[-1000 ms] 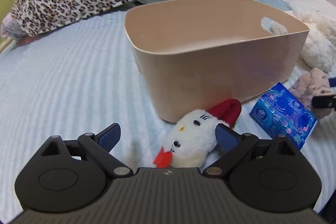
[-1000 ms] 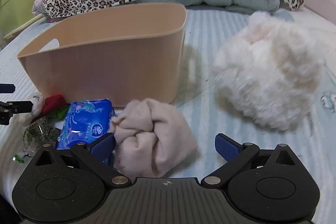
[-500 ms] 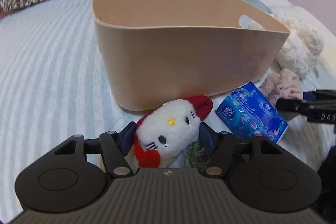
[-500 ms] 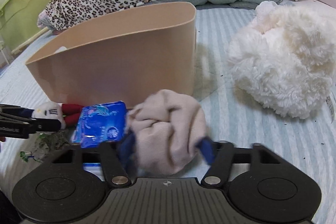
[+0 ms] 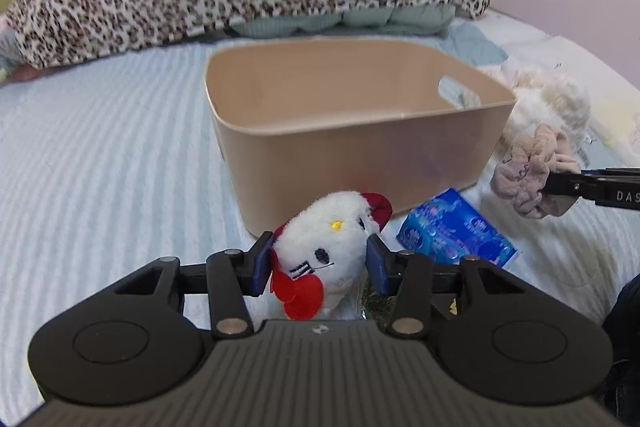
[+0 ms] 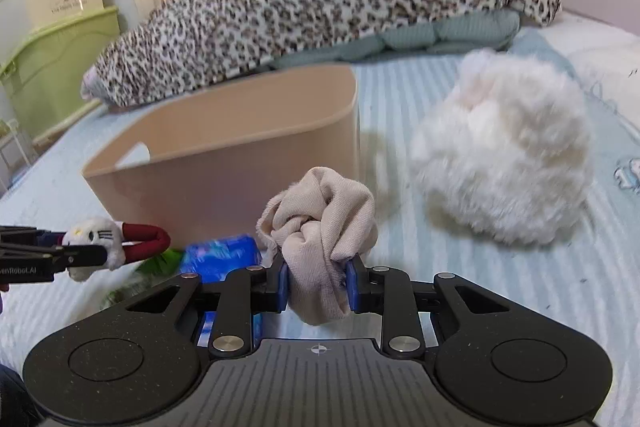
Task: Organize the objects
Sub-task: 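Carry plush toy and cloth over the basket and release both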
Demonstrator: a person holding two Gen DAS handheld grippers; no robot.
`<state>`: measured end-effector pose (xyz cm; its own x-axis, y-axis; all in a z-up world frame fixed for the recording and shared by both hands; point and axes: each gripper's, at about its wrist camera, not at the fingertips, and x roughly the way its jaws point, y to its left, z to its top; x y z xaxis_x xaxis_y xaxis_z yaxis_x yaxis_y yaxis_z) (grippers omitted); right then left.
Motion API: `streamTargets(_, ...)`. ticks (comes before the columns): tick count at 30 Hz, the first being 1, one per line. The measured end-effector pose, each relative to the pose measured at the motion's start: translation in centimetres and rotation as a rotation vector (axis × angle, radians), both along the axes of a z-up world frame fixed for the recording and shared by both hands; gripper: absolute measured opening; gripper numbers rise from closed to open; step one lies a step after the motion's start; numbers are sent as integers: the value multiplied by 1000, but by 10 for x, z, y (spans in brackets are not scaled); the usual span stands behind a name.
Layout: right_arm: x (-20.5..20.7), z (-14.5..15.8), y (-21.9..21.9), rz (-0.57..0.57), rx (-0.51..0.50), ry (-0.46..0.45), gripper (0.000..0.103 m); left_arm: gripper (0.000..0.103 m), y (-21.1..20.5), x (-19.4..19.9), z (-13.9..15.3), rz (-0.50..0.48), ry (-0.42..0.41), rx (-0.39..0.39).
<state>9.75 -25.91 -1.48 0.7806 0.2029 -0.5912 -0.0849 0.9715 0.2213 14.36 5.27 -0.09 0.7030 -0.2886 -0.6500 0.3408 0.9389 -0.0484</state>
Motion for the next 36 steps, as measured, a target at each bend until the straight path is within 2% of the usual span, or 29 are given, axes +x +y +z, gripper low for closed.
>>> streamTargets(8, -6, 40, -5, -9, 24, -112, 25, 49, 4, -17, 51, 25, -145, -22)
streamTargets(12, 2, 61, -2, -11, 28, -177, 25, 45, -1, -11, 70, 40, -207, -18)
streamTargets(16, 19, 75, 2, -15, 48, -222, 25, 42, -9, 4, 82, 41, -229, -46)
streamTargets(20, 38, 79, 9, -10, 50, -232, 25, 39, -20, 26, 81, 33, -218, -69)
streamTargets(24, 64, 77, 20, 1, 34, -212, 25, 38, -29, 54, 79, 68, -197, -62)
streamTargets(33, 108, 47, 46, 32, -55, -86, 27, 36, -57, 105, 40, 141, -86, 85)
streamTargets(35, 109, 41, 51, 44, -67, -63, 31, 40, -56, 111, 32, 142, -54, 93)
streamTargets(36, 109, 40, 52, 44, -72, -57, 41, 52, -56, 110, 28, 146, -42, 98)
